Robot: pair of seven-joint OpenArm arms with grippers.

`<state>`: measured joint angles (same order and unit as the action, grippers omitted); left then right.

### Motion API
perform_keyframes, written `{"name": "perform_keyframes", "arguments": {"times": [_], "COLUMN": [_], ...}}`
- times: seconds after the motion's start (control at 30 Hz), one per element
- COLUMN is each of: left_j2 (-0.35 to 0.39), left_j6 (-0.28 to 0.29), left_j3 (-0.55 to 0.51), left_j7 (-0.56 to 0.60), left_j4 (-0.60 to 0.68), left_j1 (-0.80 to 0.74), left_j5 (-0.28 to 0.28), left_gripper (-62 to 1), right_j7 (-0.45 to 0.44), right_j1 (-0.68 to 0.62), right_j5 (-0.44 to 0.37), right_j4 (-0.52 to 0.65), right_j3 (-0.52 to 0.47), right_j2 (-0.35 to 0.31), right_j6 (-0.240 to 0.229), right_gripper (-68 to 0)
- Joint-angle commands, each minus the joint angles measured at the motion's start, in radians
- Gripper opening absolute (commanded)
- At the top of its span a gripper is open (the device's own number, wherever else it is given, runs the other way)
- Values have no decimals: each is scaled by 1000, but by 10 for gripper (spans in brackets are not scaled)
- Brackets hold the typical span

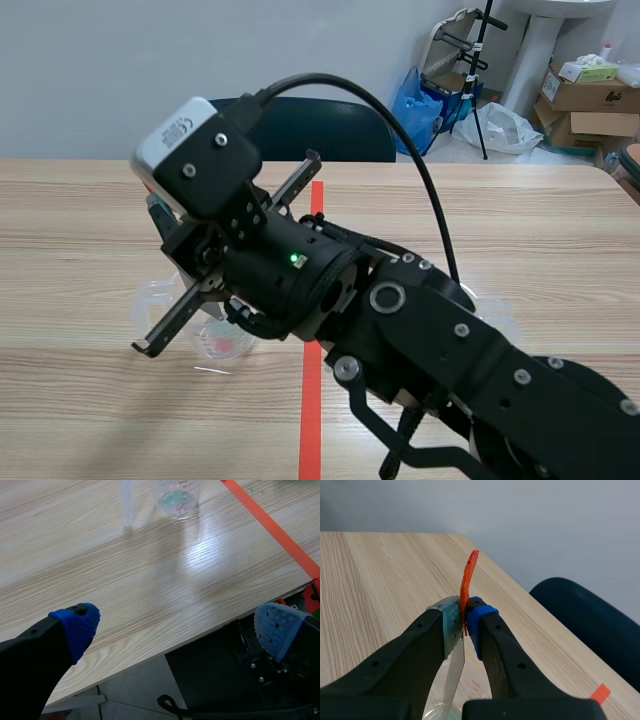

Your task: Do the redox reaction experiment

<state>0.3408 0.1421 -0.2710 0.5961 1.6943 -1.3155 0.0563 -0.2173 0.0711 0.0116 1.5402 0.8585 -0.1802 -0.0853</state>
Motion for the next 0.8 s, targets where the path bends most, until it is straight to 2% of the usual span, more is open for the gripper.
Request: {"name": "perform_keyframes", "arguments": {"times": [0.0, 0.47, 0.6, 0.77], "left_j2": [4, 4, 4, 4], "left_j6": [2, 3, 3, 3], "left_j3": [-6, -6, -6, -6], "left_j7": [13, 13, 8, 5], "left_j4": [14, 14, 14, 14], "left_j1": [-1, -1, -1, -1], "left_j5": [6, 6, 6, 6], "left_gripper": [14, 14, 14, 14], "right_j7": [6, 223, 272, 287], "right_j1": [12, 12, 12, 12], "right_j5": [-14, -107, -140, -159], "right_j4": [39, 297, 340, 347], "right_j3": [-3, -3, -13, -38], "right_j2": [1, -40, -44, -44], "right_j6": [6, 9, 11, 11], "right_gripper": [-662, -662, -662, -662]}}
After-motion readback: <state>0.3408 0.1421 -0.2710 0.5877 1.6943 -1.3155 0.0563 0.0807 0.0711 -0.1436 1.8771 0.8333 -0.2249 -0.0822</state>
